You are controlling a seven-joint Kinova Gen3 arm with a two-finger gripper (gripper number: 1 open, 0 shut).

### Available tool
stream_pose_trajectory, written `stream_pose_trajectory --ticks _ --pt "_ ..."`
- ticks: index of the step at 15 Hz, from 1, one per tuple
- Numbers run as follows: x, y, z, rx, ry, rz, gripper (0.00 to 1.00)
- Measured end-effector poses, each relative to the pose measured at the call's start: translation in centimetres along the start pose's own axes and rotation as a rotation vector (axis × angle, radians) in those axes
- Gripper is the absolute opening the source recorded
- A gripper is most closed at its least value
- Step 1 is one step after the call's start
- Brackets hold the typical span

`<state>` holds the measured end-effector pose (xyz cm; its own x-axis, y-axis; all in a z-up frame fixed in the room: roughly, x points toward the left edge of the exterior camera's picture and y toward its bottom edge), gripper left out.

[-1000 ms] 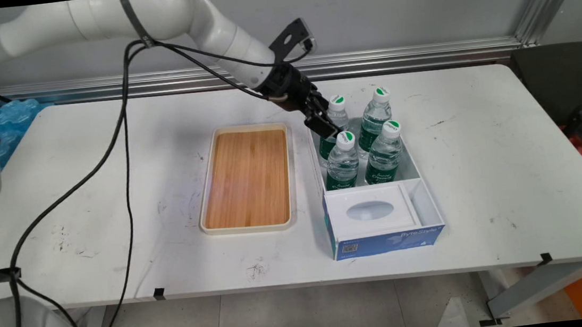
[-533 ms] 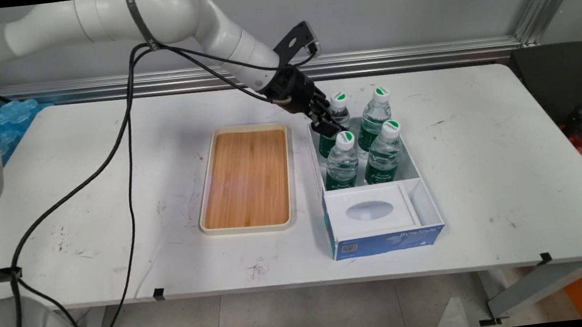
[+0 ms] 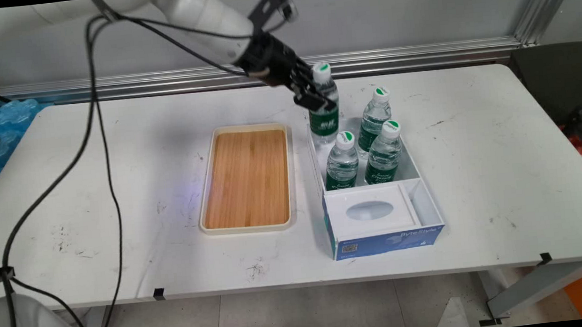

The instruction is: Place the picked object on the tray

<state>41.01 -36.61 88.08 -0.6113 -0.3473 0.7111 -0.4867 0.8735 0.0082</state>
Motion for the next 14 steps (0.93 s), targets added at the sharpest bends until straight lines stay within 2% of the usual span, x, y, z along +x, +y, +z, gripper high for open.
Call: stream_pose_trajectory --ticks 7,10,14 --pt "1.9 -0.2 -7.7 0.041 0.044 -0.021 0.0" --pt "1.3 -0.6 -10.7 0.065 0.036 -0.038 0.0" --pt "-1.5 -1.9 -14.5 0.089 0.001 -0.057 0.0"
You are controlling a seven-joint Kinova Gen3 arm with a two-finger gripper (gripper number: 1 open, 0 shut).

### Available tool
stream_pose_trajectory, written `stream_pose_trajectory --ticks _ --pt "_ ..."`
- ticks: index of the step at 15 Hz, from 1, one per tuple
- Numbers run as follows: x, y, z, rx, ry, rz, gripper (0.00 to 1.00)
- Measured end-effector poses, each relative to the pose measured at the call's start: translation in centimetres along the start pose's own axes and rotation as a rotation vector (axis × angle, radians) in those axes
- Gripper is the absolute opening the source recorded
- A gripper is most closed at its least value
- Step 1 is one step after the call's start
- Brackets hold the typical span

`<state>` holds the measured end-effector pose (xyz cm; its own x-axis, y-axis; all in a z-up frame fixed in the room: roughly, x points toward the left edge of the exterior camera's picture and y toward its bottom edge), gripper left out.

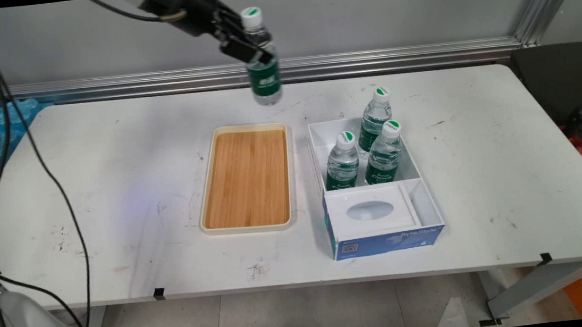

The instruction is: Place the picked object on the tray

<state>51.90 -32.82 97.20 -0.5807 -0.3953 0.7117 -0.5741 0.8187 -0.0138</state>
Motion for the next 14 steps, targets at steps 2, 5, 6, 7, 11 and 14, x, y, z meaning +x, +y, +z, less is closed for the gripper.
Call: stream_pose_trajectory --ticks 2,5,6,7,11,14 --pt "-1.7 -0.9 -1.1 -0.003 -0.023 -0.001 0.0" --pt "-3.7 -1.8 -1.3 -0.015 -0.048 0.006 0.0" --pt "-4.2 -2.0 -1.2 -0.019 -0.054 0.008 0.0" --pt "-4.9 -2.4 -0.8 -0.026 -0.06 0.011 0.0" --pt "-7.1 -3.5 1.5 -0.053 -0.08 0.016 0.0" --pt "-8.1 -4.3 3.9 -0.066 -0.091 0.02 0.0"
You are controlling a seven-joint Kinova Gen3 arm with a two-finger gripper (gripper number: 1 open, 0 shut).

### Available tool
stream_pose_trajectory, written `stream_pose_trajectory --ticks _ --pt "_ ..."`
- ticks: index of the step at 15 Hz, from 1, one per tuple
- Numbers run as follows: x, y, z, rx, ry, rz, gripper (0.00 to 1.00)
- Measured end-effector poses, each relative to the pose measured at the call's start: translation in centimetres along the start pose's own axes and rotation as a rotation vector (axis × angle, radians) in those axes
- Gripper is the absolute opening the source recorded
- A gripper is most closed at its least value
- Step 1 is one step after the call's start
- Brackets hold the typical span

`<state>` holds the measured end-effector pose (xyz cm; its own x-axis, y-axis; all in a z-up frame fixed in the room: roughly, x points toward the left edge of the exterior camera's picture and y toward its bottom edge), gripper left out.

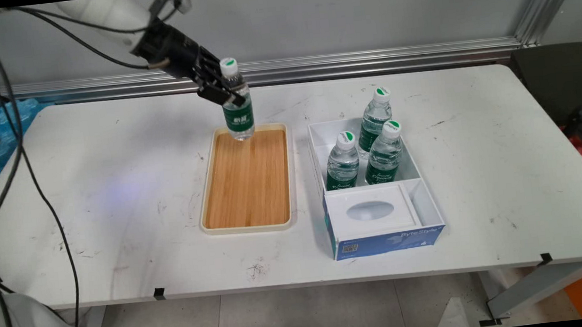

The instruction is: Place the picked object on the tray

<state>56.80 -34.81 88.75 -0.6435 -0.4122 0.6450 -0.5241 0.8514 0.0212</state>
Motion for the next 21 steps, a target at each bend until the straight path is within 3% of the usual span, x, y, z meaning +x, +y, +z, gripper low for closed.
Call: stream_pose_trajectory --ticks 6,17,18,21 --pt "-0.1 -1.2 4.3 -0.022 -0.006 0.016 0.0" --pt "0.3 -2.0 8.2 -0.038 -0.009 0.033 0.0" --pt "0.4 -2.0 8.4 -0.039 -0.009 0.035 1.0" --pt "0.4 -2.1 8.6 -0.04 -0.009 0.043 1.0"
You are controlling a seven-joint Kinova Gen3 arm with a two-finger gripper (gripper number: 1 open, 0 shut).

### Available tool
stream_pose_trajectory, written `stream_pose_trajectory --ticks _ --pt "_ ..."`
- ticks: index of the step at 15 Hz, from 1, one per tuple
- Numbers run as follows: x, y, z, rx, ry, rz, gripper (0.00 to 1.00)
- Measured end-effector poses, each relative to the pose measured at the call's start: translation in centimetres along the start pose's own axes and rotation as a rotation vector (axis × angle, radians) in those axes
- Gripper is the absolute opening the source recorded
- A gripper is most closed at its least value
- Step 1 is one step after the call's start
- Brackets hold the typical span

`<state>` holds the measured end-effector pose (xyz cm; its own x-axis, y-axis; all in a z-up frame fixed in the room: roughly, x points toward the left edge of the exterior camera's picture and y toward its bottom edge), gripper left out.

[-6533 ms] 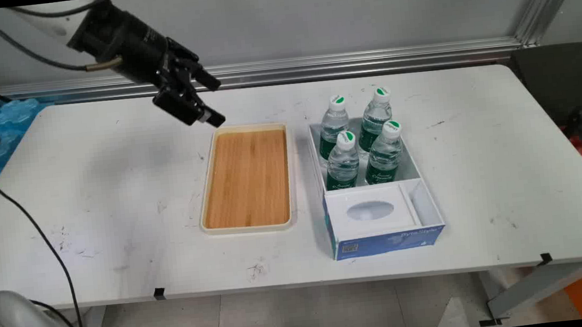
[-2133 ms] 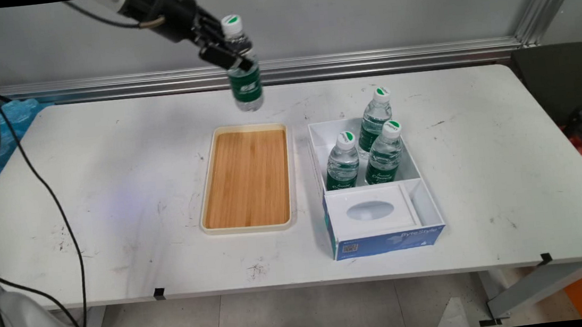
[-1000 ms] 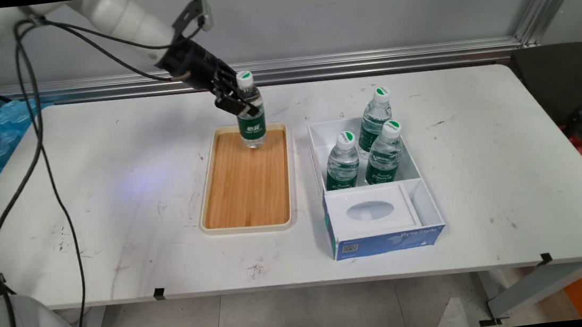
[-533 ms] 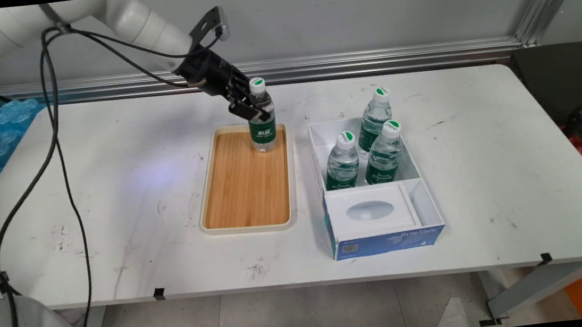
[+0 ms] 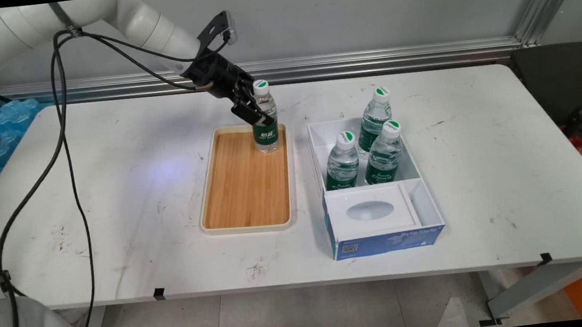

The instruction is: Place the picked object on the tray

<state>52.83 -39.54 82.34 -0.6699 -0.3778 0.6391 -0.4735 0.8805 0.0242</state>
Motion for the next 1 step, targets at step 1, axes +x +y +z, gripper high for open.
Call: stream_pose_trajectory --ticks 1 --pt "-0.01 -0.02 0.01 0.0 -0.001 0.003 1.0"
